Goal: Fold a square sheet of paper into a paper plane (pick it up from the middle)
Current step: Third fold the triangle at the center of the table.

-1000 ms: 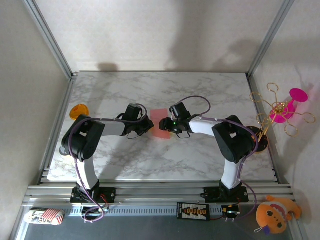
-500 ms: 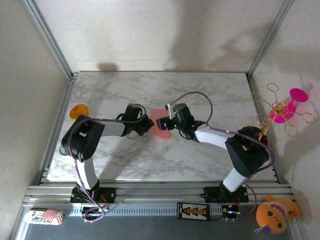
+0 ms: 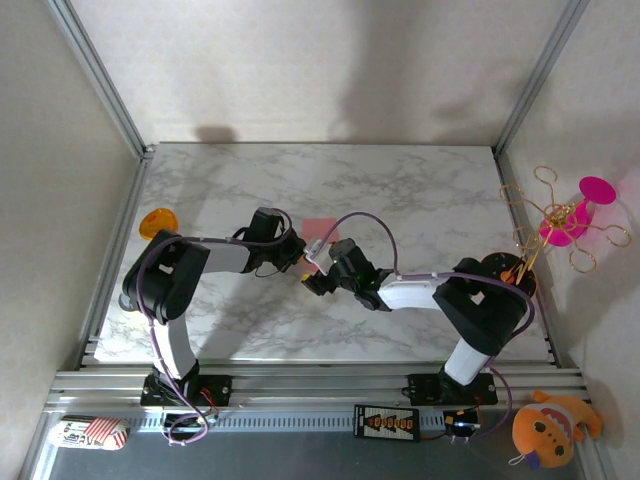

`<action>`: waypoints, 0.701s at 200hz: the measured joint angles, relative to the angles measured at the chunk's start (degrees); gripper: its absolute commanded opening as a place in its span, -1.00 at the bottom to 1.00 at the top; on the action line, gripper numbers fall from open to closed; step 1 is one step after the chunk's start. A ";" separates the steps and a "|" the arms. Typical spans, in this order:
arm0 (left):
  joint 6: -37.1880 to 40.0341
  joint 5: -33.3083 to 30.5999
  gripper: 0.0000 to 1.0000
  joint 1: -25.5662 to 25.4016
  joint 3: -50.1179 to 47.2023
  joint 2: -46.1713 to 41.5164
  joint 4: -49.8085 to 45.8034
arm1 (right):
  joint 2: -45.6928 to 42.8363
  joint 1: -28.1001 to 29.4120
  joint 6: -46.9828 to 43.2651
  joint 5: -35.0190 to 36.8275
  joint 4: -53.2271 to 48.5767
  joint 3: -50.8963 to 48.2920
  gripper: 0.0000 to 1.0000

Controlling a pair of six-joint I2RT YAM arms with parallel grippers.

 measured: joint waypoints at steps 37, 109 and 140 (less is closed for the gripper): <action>0.00 0.02 -1.00 0.00 0.00 0.00 0.02 | 1.97 0.07 -3.28 2.36 3.45 -1.46 0.48; 0.00 0.00 -1.00 0.00 -0.02 -0.33 0.00 | 4.35 0.07 -6.91 4.24 7.41 -1.90 -0.17; 0.00 -0.02 -1.00 -0.11 -0.02 -0.55 -0.02 | 4.42 0.04 -6.91 4.24 8.22 -1.92 -0.38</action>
